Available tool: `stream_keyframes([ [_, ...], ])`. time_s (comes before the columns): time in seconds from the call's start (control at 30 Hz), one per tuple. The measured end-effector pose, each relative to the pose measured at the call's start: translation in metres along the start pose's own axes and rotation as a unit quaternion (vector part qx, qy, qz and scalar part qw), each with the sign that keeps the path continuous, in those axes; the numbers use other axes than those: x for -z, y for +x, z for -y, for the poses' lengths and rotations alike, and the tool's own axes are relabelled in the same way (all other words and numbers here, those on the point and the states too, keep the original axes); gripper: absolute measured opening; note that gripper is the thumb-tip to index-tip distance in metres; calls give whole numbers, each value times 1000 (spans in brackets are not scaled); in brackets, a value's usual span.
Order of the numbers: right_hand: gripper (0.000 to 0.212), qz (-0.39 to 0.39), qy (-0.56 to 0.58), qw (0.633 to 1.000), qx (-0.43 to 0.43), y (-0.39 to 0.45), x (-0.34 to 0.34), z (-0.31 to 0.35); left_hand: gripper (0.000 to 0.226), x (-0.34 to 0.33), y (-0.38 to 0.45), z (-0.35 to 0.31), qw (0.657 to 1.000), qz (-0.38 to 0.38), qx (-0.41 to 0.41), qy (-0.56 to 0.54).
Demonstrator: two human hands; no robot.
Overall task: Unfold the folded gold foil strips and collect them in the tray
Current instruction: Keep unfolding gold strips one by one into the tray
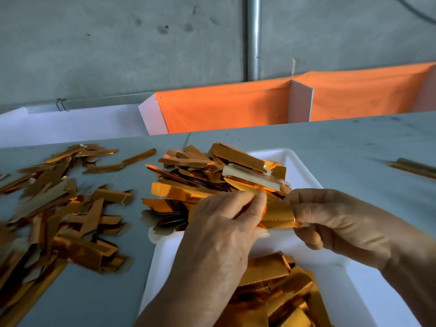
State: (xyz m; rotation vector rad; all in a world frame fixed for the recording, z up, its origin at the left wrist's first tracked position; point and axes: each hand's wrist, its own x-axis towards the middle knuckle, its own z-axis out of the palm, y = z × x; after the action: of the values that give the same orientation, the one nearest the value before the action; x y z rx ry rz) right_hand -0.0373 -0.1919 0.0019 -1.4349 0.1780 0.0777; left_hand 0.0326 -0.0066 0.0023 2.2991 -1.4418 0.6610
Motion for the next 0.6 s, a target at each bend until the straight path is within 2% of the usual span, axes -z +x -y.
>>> stream_keyframes([
  [0.1, 12, -1, -20, 1000, -9, 1, 1, -2, 51, -2, 0, 1, 999, 5, -20, 24],
  [0.23, 46, 107, 131, 984, -54, 2, 5, -6, 42, 6, 1, -1, 1000, -7, -4, -24],
  [0.33, 45, 166, 151, 973, -46, 4, 3, -8, 45, 9, 1, 0, 999, 2, -9, -40],
  [0.43, 57, 122, 125, 983, -53, 7, 3, -9, 42, 9, 1, 2, 999, 16, -20, -20],
  [0.47, 55, 97, 91, 990, -50, 7, 3, -9, 40, 8, 1, 3, 999, 17, -25, -10],
  [0.6, 21, 11, -25, 999, -30, 6, 1, -9, 31, 4, 1, 1, 999, 17, -48, -2],
])
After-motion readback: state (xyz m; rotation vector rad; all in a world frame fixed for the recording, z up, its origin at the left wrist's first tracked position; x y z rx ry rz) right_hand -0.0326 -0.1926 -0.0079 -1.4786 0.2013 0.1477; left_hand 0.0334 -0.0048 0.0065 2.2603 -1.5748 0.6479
